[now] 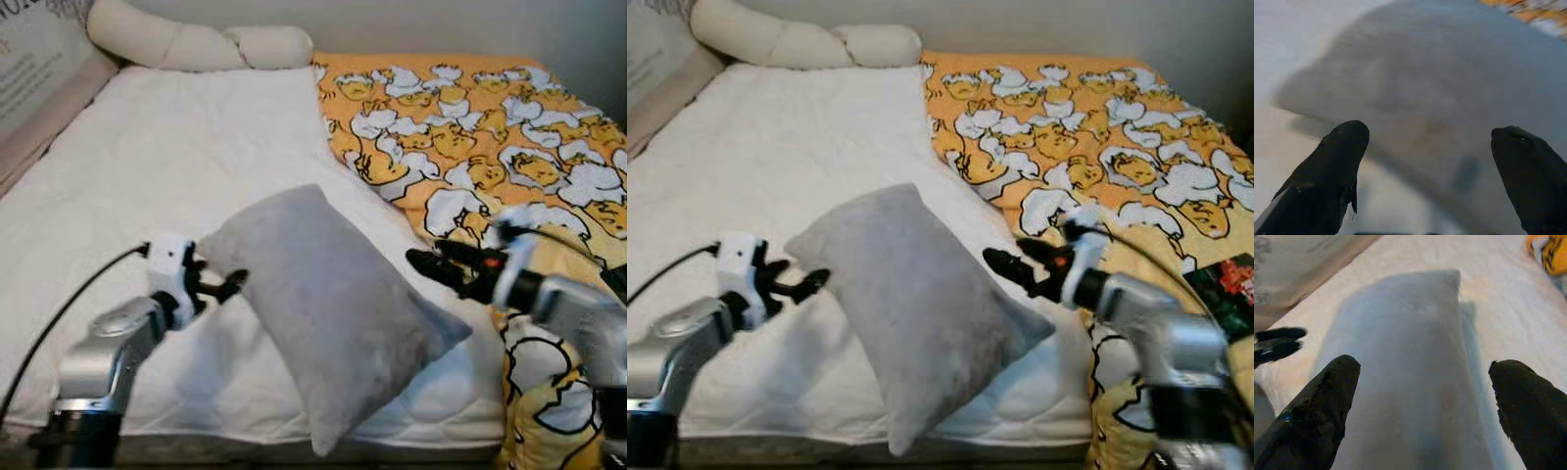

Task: Clean up the room

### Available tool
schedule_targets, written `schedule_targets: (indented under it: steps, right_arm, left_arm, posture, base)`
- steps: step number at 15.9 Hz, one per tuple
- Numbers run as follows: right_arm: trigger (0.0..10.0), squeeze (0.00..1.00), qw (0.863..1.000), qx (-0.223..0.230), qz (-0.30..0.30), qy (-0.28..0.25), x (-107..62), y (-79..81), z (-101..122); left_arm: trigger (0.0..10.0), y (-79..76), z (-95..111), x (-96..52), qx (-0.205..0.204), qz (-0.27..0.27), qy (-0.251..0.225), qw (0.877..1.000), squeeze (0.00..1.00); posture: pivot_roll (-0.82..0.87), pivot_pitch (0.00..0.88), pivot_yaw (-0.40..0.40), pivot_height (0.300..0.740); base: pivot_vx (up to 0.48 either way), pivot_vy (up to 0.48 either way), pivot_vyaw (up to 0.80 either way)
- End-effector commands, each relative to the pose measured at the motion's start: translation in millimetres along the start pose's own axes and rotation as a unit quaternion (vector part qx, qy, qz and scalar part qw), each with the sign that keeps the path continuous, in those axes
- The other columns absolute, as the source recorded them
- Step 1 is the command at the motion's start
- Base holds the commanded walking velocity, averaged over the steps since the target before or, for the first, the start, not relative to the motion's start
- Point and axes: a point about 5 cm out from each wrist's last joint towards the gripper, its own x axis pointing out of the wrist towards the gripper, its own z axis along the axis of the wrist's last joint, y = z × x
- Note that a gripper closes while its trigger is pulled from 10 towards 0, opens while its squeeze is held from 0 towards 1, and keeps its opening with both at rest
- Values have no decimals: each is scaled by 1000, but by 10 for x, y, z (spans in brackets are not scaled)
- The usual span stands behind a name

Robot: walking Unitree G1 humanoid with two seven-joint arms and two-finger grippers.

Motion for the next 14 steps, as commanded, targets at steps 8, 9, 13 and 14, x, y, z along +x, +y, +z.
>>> schedule_targets:
  steps: [8,9,13,14]
  right_arm:
    - [10000,1000,988,106,33,107,403,-195,-503]
    - [10000,1000,988,87,32,125,456,-174,-565]
    - [0,0,982,58,70,165,509,-71,-799]
    - [0,0,982,63,76,162,513,-57,-812]
  left_arm:
    - [10000,-479,-532,477,-106,-117,79,984,1000]
    - [10000,-508,-661,545,-96,-103,114,983,1000]
    - [1569,-634,-817,640,-150,-115,145,971,0]
    - [745,-639,-832,648,-153,-111,148,971,0]
  posture:
    - [-52,0,-26,740]
    - [-52,0,-30,740]
    - [-66,0,-31,740]
    - [-67,0,-32,740]
  base:
    - [0,0,0]
    - [0,0,0]
    - [0,0,0]
    - [0,0,0]
